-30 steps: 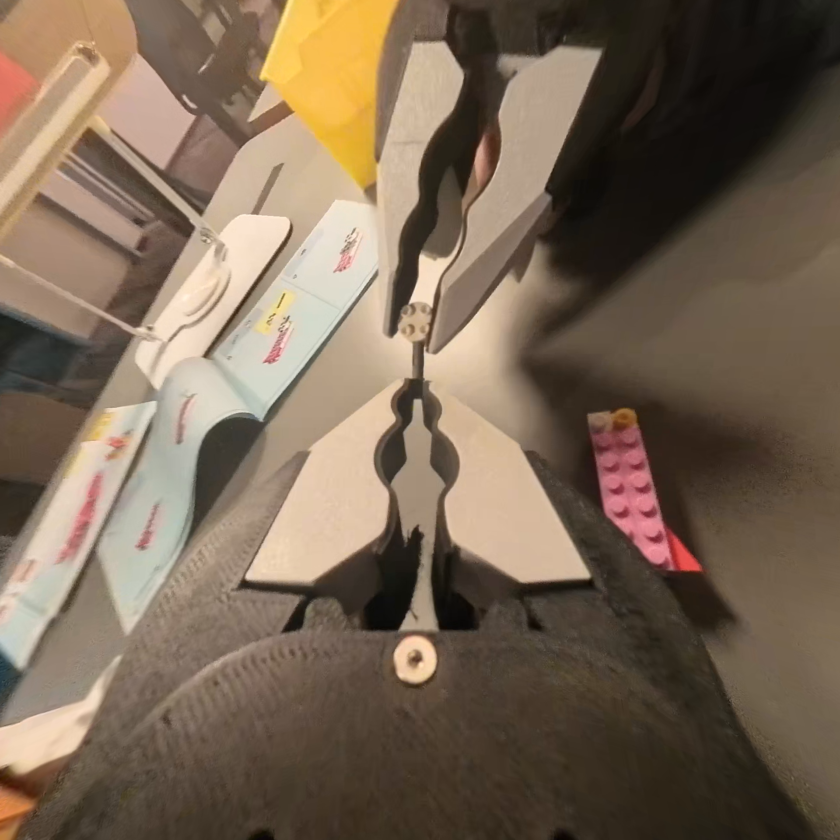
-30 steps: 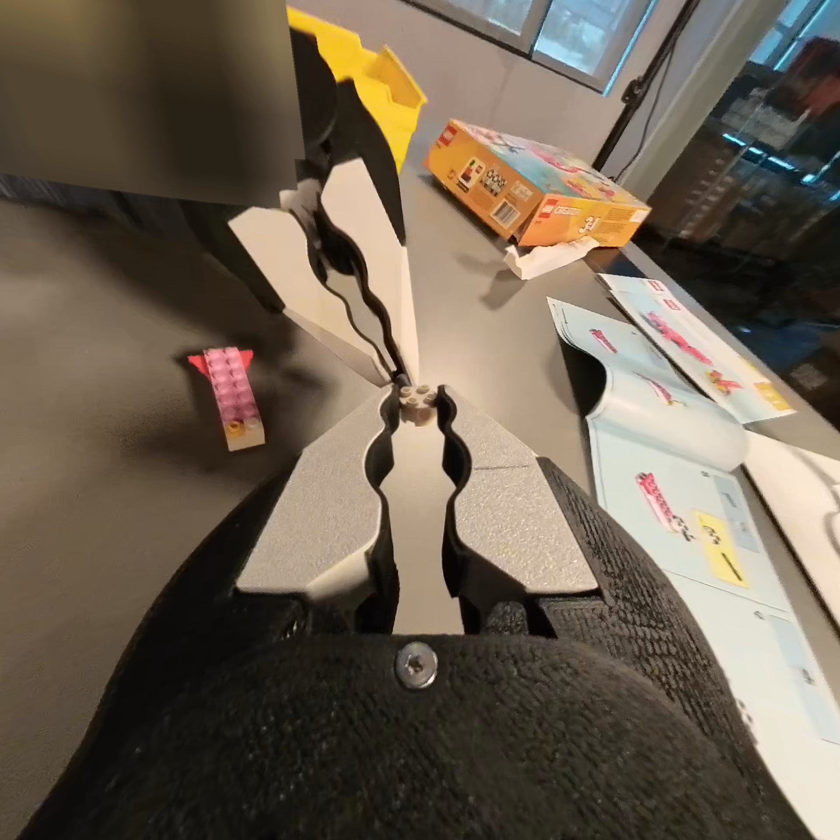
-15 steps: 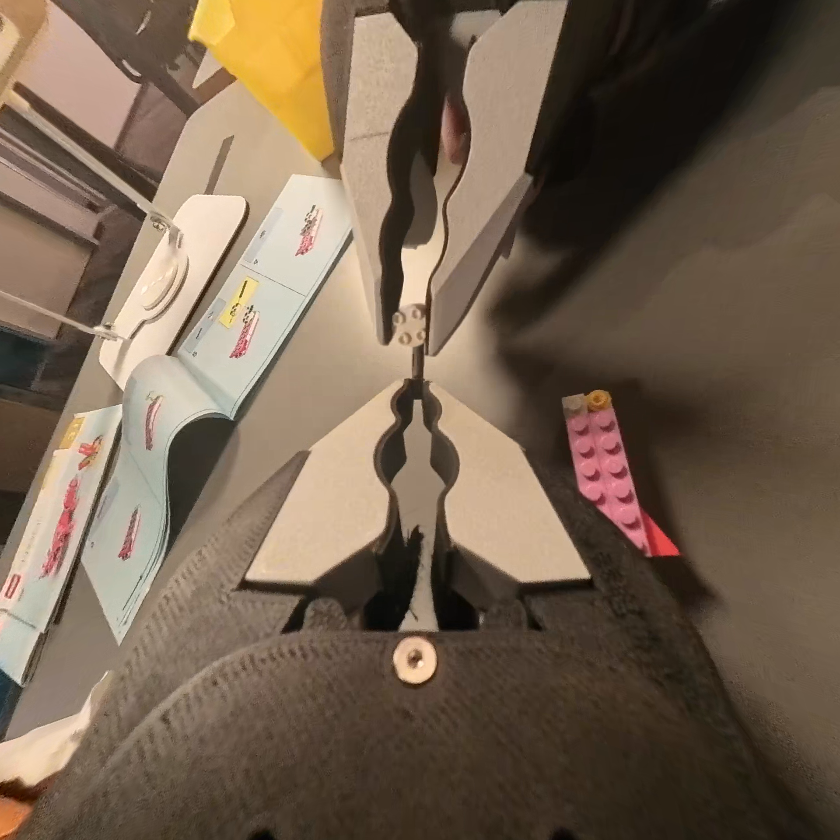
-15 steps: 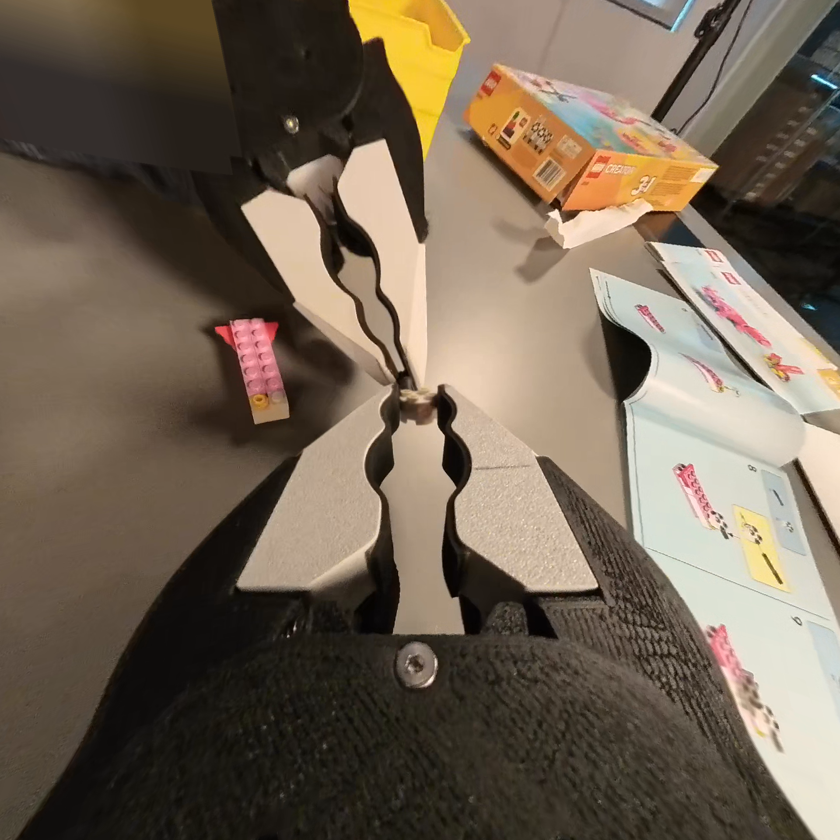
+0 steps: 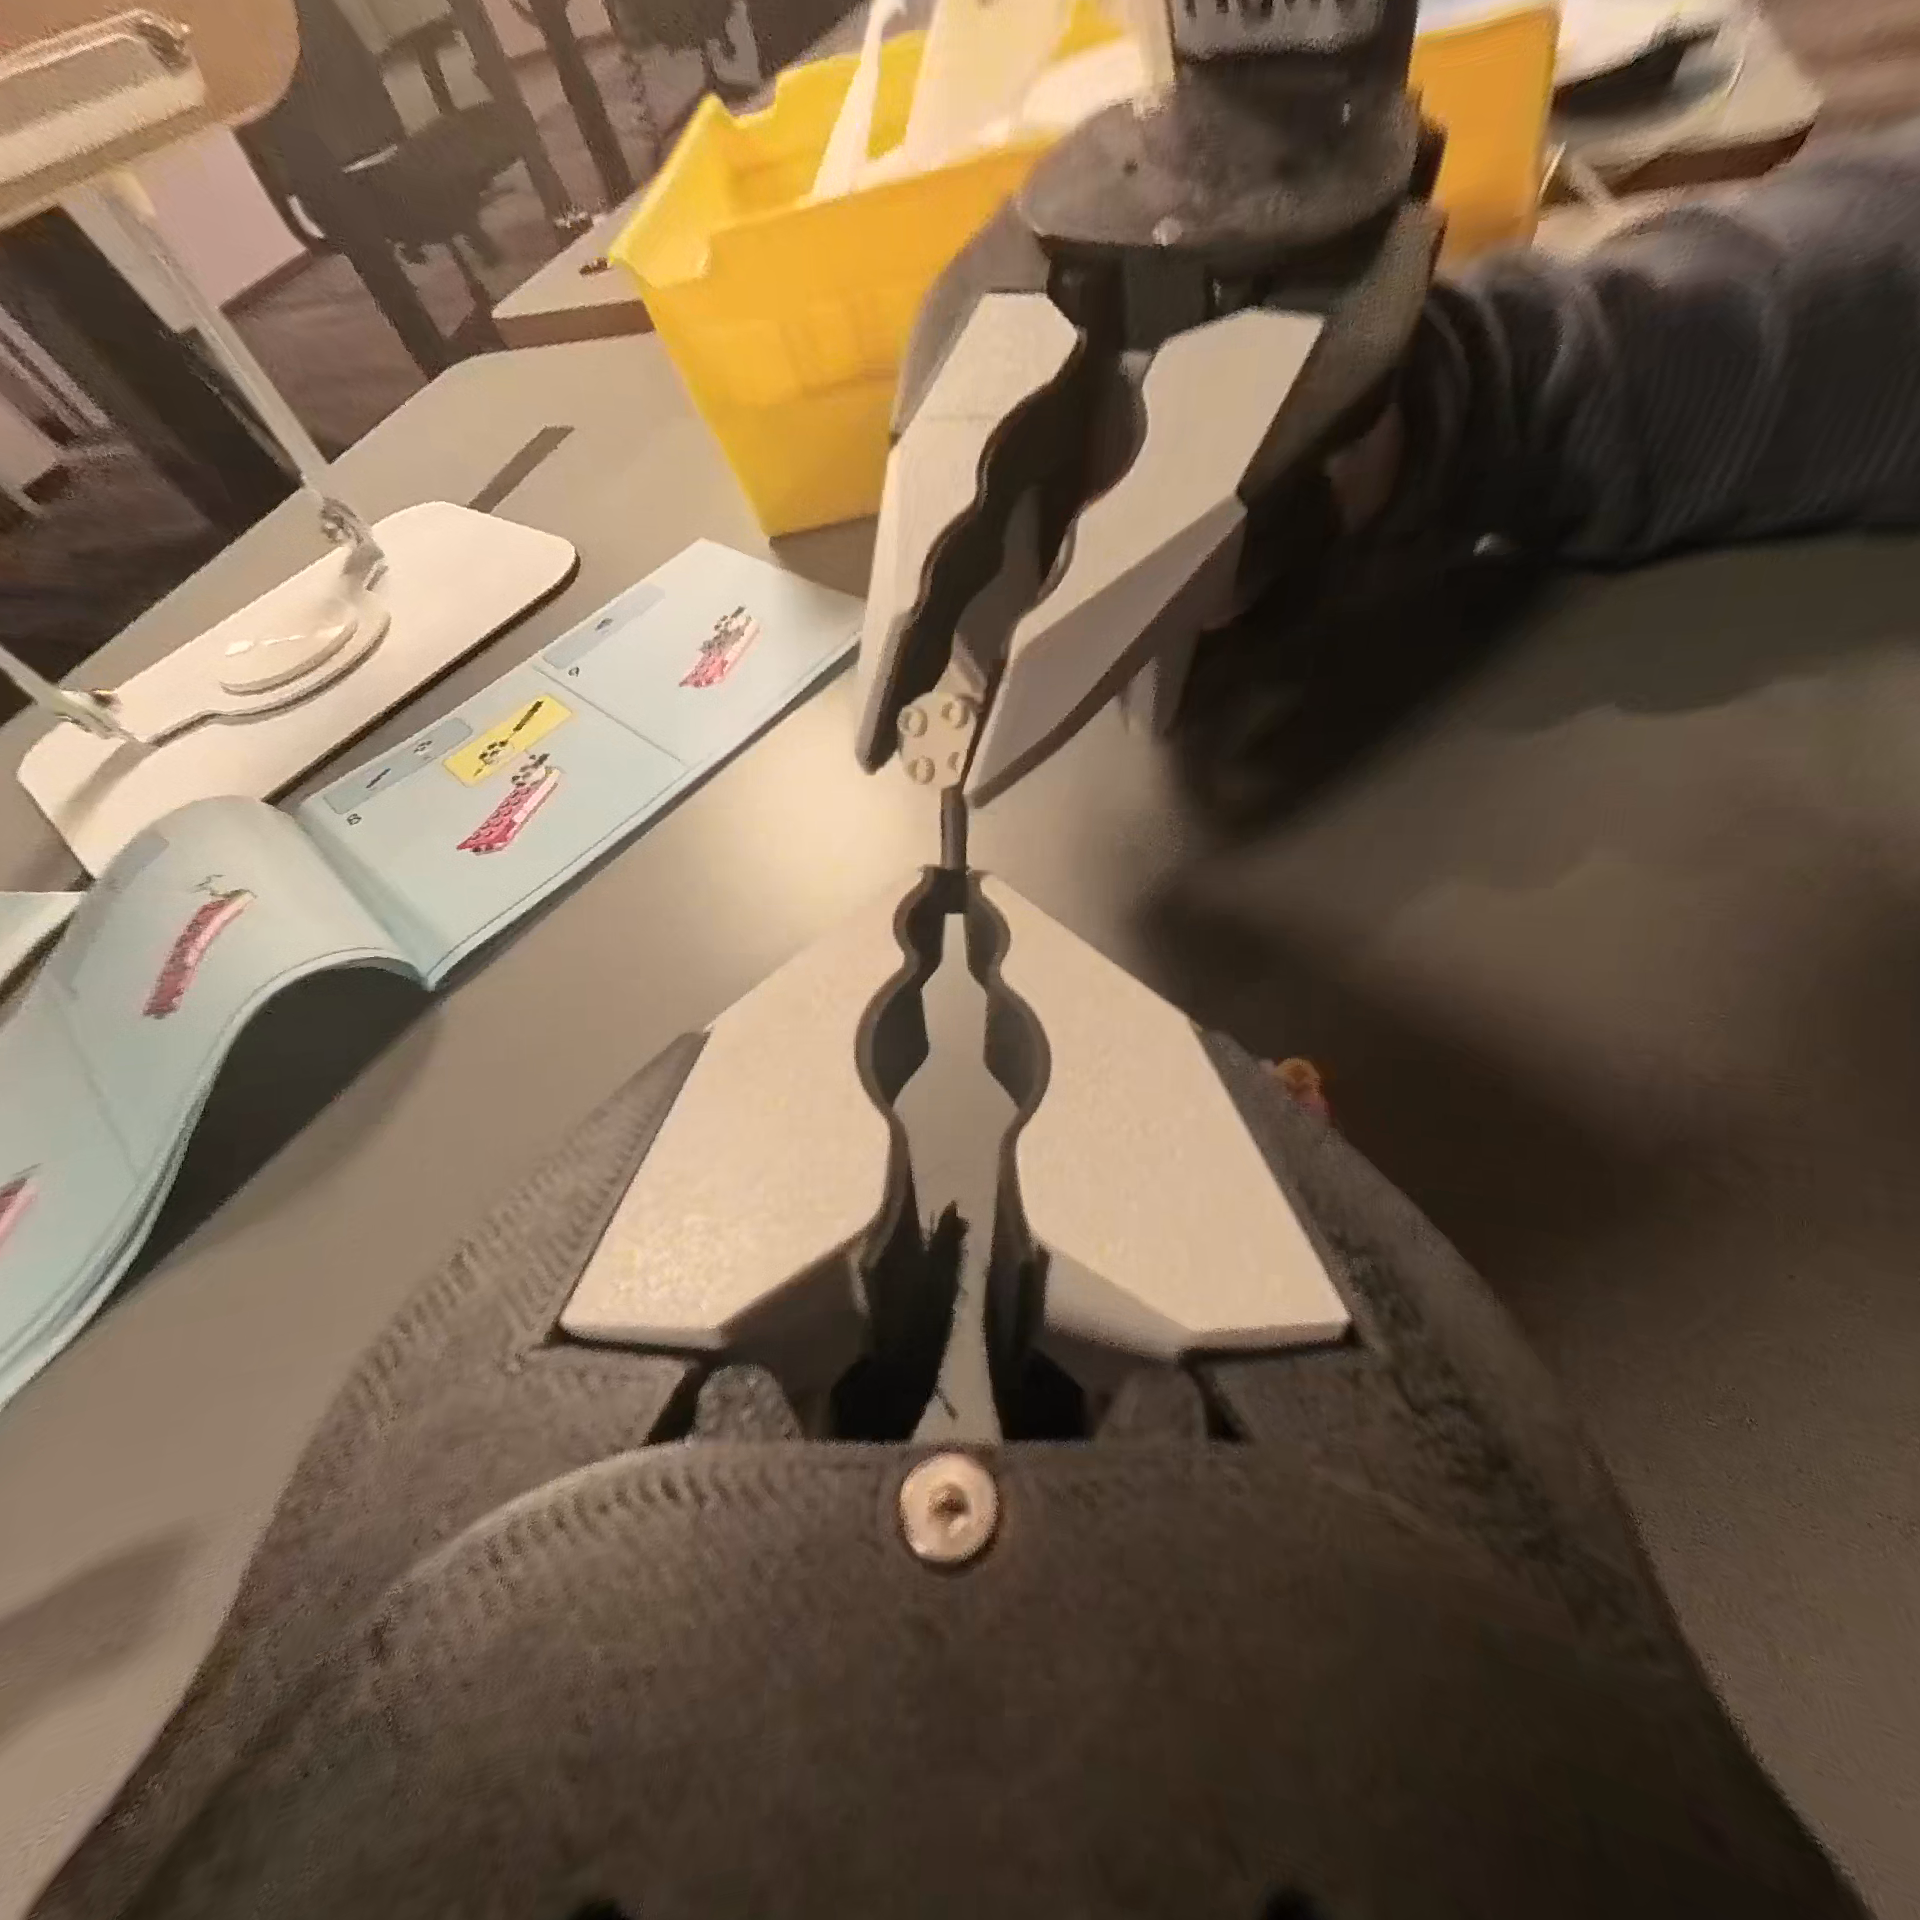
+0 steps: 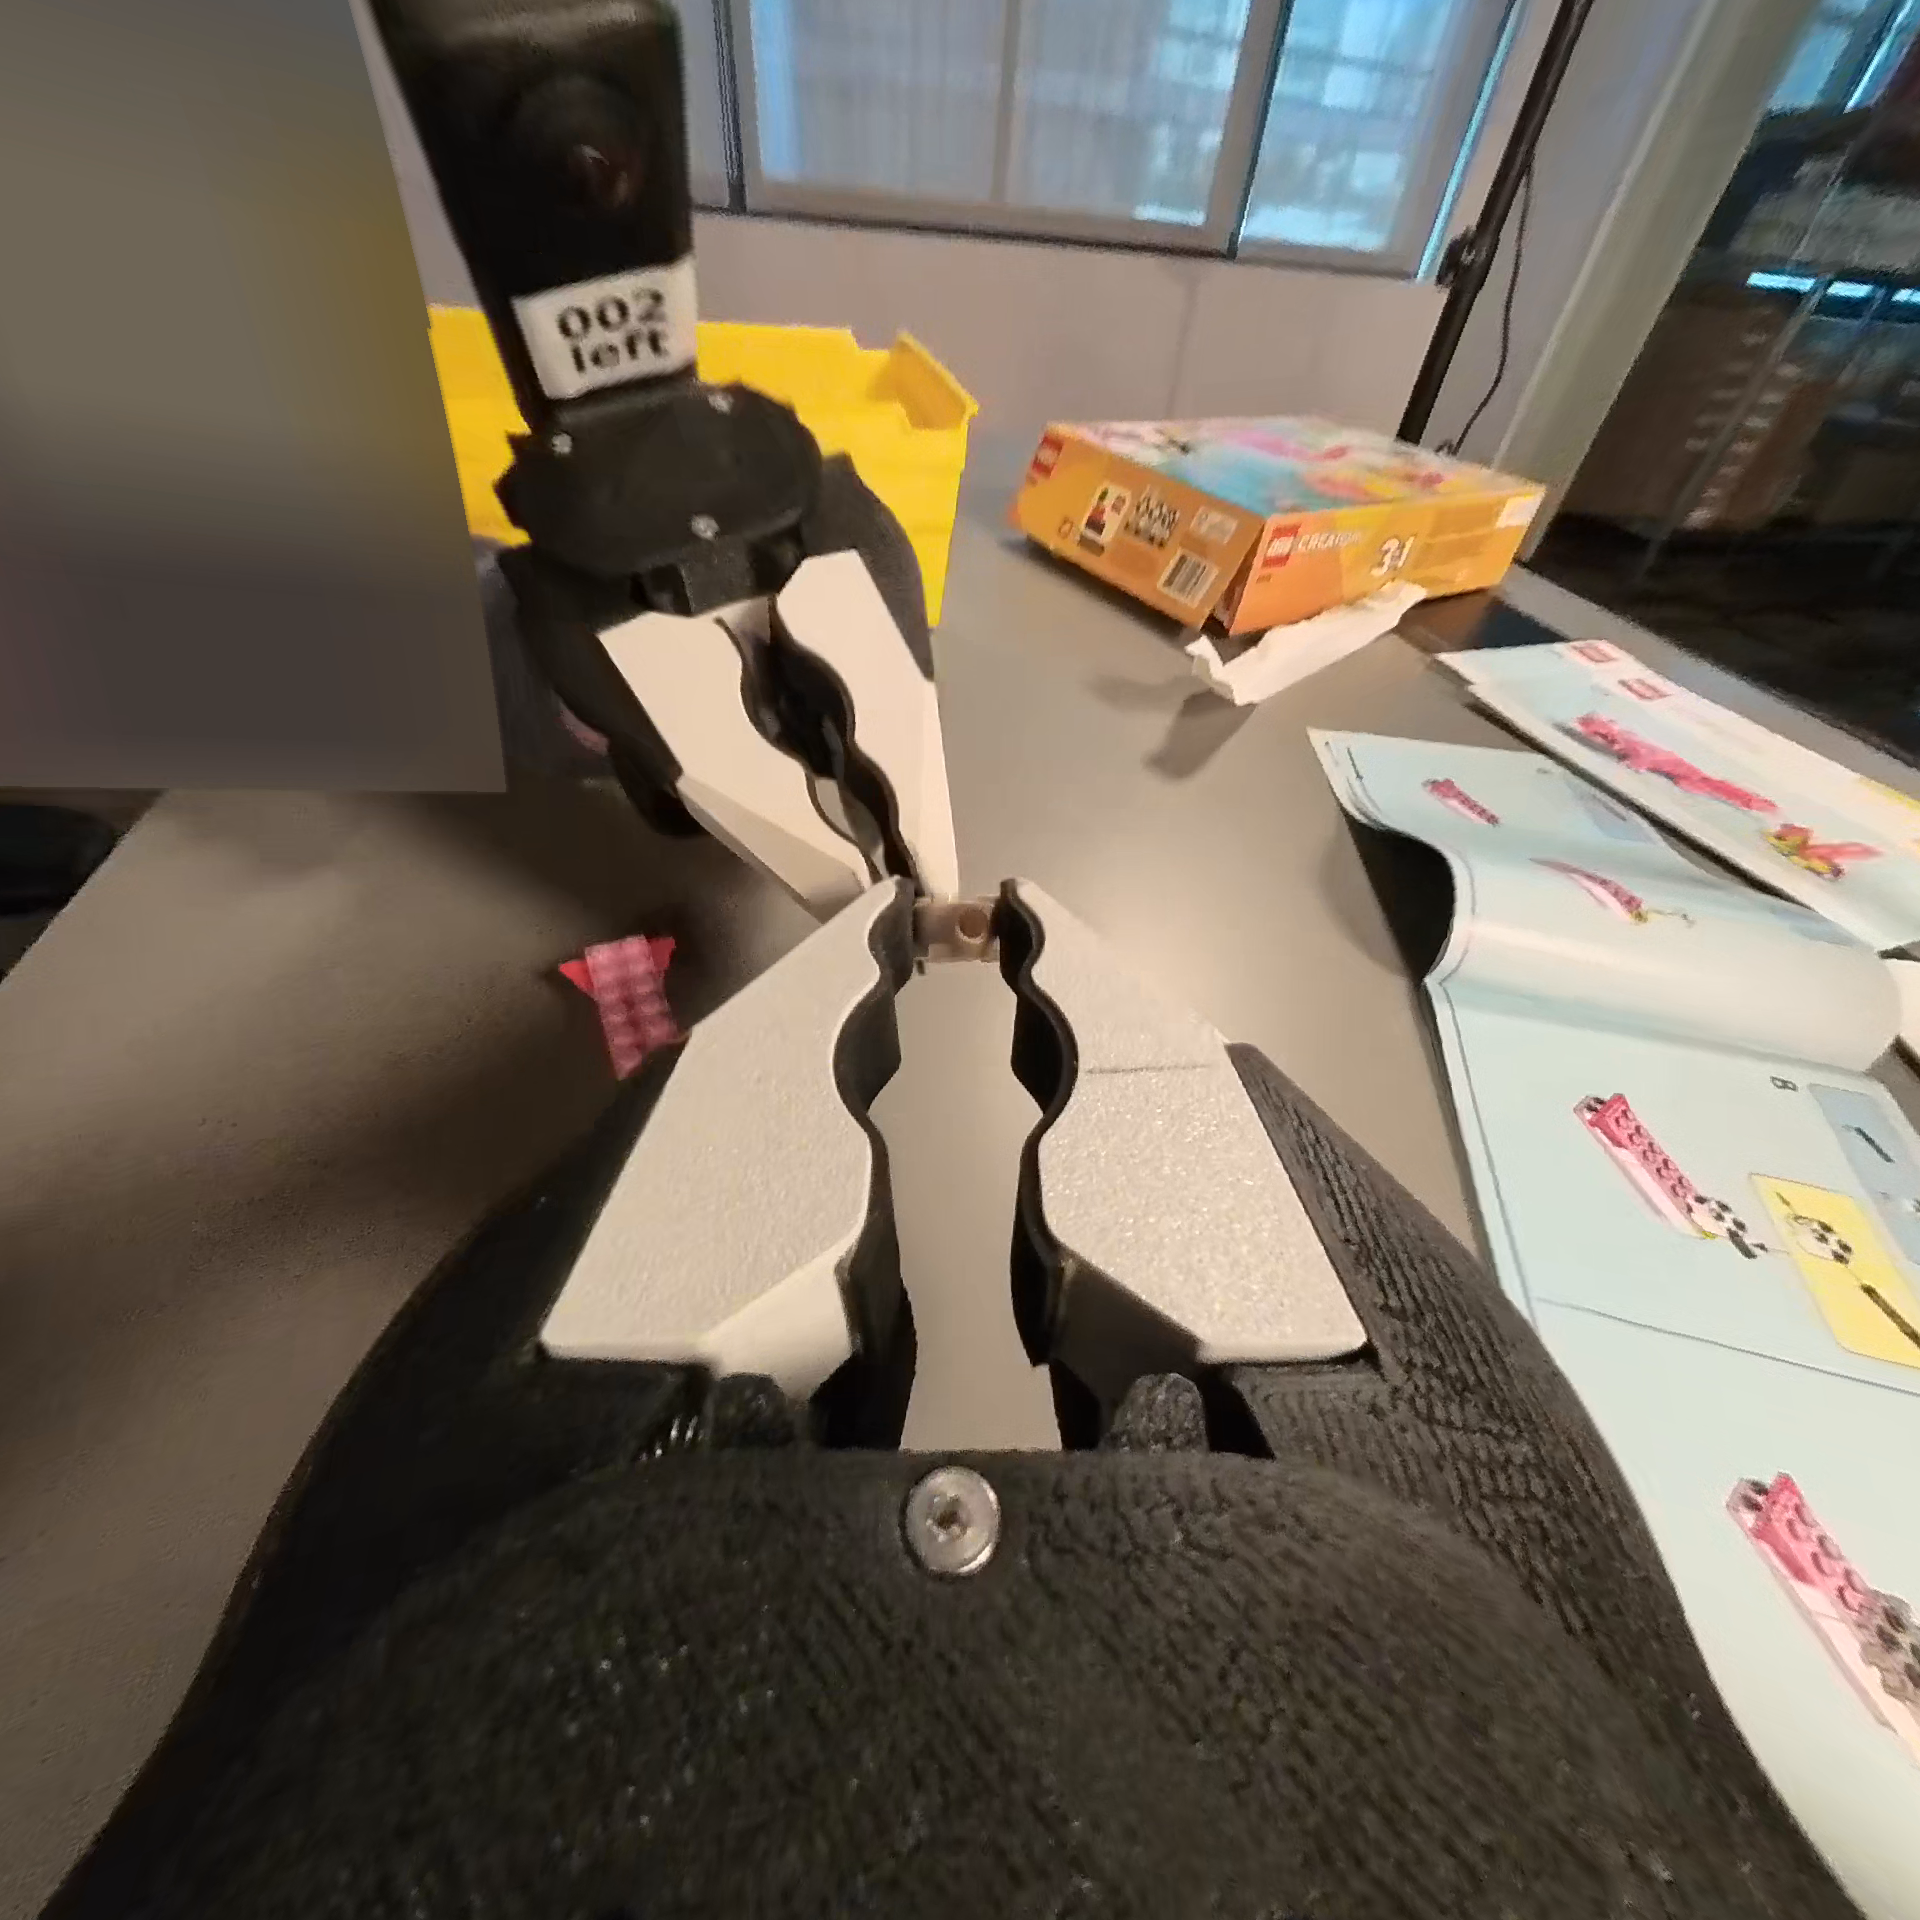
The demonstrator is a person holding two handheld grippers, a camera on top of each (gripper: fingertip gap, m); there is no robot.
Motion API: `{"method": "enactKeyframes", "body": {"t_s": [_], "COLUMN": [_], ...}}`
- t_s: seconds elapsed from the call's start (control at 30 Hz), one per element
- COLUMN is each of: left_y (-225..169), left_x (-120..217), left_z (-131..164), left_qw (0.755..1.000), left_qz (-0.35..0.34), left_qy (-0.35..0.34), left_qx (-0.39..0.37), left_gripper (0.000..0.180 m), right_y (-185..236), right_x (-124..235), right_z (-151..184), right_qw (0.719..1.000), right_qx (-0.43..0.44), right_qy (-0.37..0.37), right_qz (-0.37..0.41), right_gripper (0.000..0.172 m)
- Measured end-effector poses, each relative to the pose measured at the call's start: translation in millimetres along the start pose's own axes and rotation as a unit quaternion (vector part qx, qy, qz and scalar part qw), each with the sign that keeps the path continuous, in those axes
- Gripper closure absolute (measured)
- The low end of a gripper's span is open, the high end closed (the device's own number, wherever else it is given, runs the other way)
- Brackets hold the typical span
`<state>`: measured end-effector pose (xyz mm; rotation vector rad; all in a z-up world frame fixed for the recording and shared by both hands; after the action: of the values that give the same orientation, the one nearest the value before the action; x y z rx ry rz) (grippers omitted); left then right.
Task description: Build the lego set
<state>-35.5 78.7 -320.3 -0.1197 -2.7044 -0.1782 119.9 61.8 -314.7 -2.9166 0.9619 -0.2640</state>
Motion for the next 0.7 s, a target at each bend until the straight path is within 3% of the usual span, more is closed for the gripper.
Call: {"method": "enactKeyframes", "body": {"t_s": [0.13, 0.33, 0.53, 0.7], "left_y": [3.7, 3.6, 2.2, 0.0], "left_x": [4.1, 9.8, 8.6, 5.6], "left_z": [0.3, -1.8, -1.9, -2.3], "left_qw": [0.996, 0.986, 0.992, 0.996], "left_qz": [0.036, 0.077, 0.054, 0.03], "left_qy": [-0.064, -0.139, -0.114, -0.078], "left_qx": [0.049, 0.056, 0.032, 0.009], "left_gripper": [0.178, 0.178, 0.178, 0.178], "right_y": [5.7, 13.3, 10.9, 3.1], "right_x": [2.1, 5.4, 4.1, 3.0], "right_z": [-7.1, -16.2, -14.1, -8.7], "right_qw": [0.998, 0.993, 0.996, 0.999], "right_qx": [0.052, 0.076, 0.052, -0.032], "right_qy": [-0.03, -0.077, -0.06, -0.039], "right_qz": [0.027, 0.039, 0.033, -0.01], "right_gripper": [0.157, 0.157, 0.157, 0.157]}}
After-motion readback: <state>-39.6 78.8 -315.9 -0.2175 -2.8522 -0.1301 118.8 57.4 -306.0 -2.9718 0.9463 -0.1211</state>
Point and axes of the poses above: each gripper's, where its closed fingertips meet, x back along the fingers, z out of its underside, y = z × x across the jaws, the point moved 9 cm from there along x, back along the fingers, and after that the axes turned 12 degrees about z, right-handed, at the moved point
